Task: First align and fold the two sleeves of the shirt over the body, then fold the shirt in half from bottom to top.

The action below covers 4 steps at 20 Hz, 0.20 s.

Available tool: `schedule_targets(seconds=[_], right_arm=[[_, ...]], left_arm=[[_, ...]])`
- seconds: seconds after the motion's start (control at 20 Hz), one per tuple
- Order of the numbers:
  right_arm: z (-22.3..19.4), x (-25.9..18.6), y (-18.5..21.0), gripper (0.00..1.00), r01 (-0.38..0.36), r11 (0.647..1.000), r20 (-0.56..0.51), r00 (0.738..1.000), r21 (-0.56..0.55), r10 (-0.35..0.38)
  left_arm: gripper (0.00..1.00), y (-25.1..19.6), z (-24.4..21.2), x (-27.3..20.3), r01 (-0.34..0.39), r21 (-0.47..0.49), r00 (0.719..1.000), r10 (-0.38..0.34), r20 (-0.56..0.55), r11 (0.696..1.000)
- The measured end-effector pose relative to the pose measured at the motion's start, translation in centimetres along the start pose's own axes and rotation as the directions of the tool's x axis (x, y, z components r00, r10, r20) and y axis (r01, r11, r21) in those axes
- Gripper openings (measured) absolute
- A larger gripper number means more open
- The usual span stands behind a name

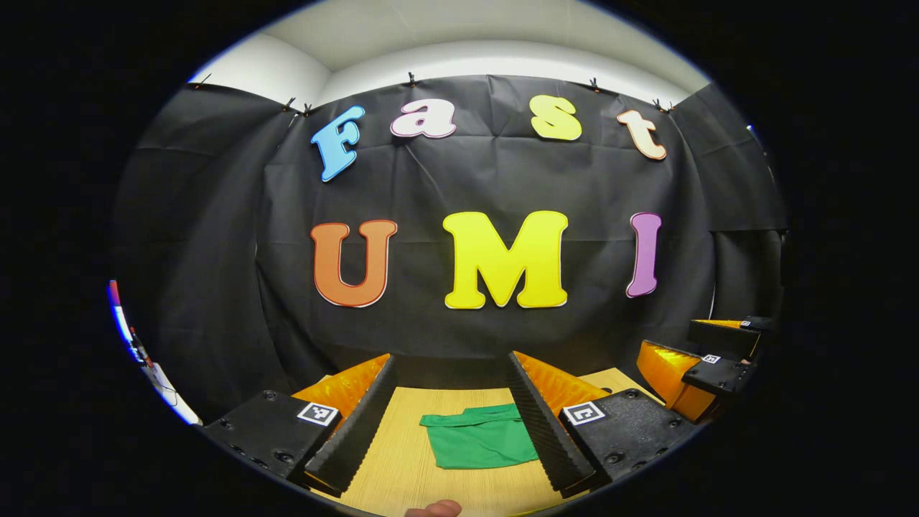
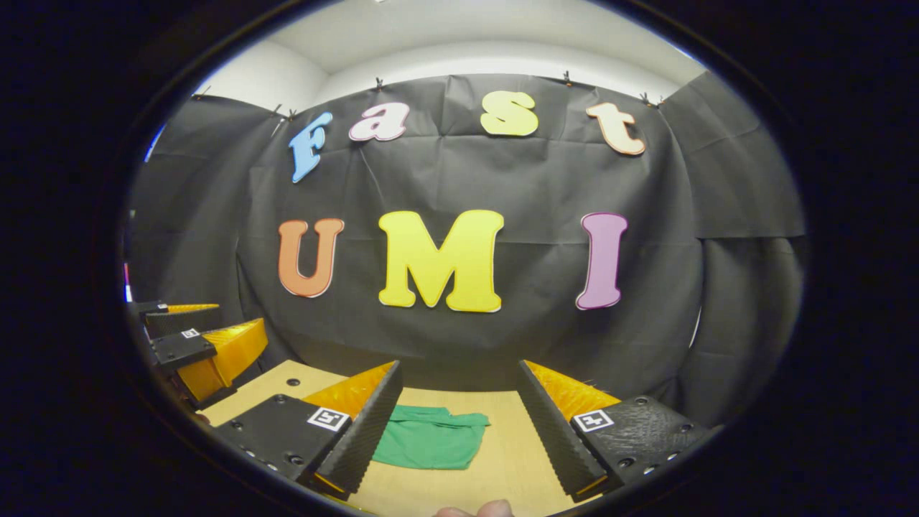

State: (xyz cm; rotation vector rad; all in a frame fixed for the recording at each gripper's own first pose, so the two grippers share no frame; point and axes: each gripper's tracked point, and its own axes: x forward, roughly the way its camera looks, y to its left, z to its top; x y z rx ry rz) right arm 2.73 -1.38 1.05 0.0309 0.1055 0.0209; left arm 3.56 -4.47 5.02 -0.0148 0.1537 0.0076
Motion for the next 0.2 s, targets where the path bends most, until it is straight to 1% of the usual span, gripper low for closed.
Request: schedule_targets(seconds=[0.2], right_arm=[[0.26, 0.50, -0.13, 0.97, -0.001, 1.000, 0.010, 1.000, -0.005, 0.001]], left_arm=[[0.97, -0.06, -0.18, 0.23, 0.003, 0.004, 1.000, -0.003, -0.004, 1.000]])
